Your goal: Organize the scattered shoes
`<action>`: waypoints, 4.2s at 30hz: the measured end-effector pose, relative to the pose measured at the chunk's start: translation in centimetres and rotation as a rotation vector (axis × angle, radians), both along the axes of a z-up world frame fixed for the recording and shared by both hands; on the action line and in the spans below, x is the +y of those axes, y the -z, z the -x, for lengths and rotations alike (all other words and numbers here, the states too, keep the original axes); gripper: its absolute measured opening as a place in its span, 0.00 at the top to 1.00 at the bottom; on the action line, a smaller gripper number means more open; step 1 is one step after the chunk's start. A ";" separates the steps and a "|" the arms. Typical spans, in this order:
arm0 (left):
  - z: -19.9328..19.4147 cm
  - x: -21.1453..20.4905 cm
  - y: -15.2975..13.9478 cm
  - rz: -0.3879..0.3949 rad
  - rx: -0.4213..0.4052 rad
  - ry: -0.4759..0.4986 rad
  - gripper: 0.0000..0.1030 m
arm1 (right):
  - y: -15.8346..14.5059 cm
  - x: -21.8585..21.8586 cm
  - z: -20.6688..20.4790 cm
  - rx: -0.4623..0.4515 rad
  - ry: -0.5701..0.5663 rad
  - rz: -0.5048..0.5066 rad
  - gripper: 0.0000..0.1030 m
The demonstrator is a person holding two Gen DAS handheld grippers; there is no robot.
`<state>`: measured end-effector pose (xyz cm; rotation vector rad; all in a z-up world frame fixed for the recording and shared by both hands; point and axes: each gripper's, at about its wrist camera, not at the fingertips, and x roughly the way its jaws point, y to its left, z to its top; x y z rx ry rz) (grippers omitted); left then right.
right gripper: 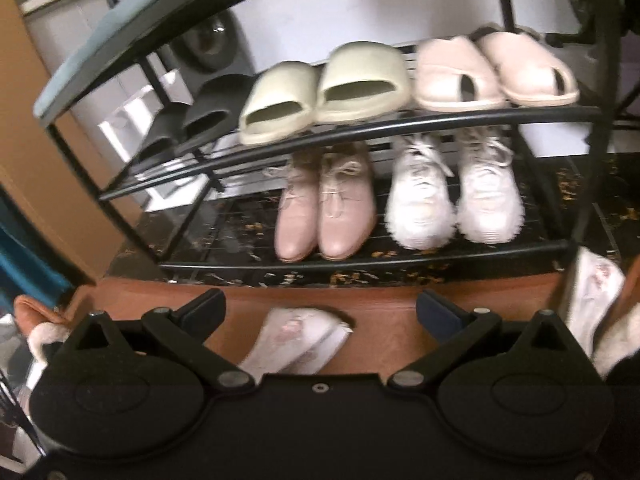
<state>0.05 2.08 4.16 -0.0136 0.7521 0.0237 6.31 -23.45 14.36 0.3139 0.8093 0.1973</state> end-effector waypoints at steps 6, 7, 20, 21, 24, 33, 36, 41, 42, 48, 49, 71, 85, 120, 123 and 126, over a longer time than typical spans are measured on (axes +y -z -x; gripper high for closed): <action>-0.9 4.7 0.3 0.069 0.008 -0.084 0.01 | 5.9 1.7 -0.7 0.104 0.042 -0.136 0.00; -1.0 5.2 0.3 0.064 0.011 -0.094 0.01 | 6.9 1.9 -0.8 0.121 0.049 -0.158 0.00; 0.1 7.9 1.5 0.056 -0.010 -0.169 0.01 | 18.6 5.5 -2.3 0.333 0.170 -0.466 0.00; 0.0 7.9 1.4 0.050 -0.018 -0.170 0.01 | 19.0 5.6 -2.4 0.341 0.198 -0.496 0.00; -0.2 7.7 1.4 0.043 -0.036 -0.170 0.01 | 20.1 5.7 -2.3 0.323 0.237 -0.523 0.00; -0.6 8.0 2.2 0.043 -0.012 -0.175 0.01 | 22.1 7.2 -2.5 0.356 0.237 -0.516 0.01; -0.8 8.1 2.4 0.046 -0.006 -0.180 0.01 | 22.2 7.5 -2.5 0.354 0.248 -0.544 0.04; -0.8 8.3 2.5 0.054 -0.004 -0.187 0.01 | 22.5 7.9 -2.6 0.349 0.265 -0.591 0.12; -0.9 8.4 2.6 0.054 -0.004 -0.192 0.01 | 22.5 8.0 -2.7 0.347 0.266 -0.596 0.14; -0.8 9.0 2.8 0.038 -0.003 -0.223 0.01 | 22.9 9.4 -3.5 0.281 0.221 -0.515 0.28; -0.7 9.2 2.8 0.036 0.000 -0.233 0.01 | 22.5 9.7 -3.4 0.271 0.214 -0.489 0.30; -0.4 12.0 2.7 0.056 0.000 -0.354 0.01 | 18.7 15.5 -4.0 0.231 -0.050 -0.158 0.19; -0.6 12.4 3.0 0.063 0.011 -0.364 0.01 | 20.5 19.6 -5.7 0.238 -0.208 0.066 0.24; -1.2 10.1 3.6 0.036 0.010 -0.255 0.01 | 17.3 5.0 -6.8 0.176 0.230 0.044 0.02; -1.1 9.6 3.5 0.020 -0.002 -0.250 0.01 | 12.8 3.8 -6.4 0.185 0.227 0.120 0.02; -0.7 8.7 3.0 -0.042 -0.039 -0.279 0.01 | 7.8 2.7 -4.8 0.154 0.209 0.175 0.01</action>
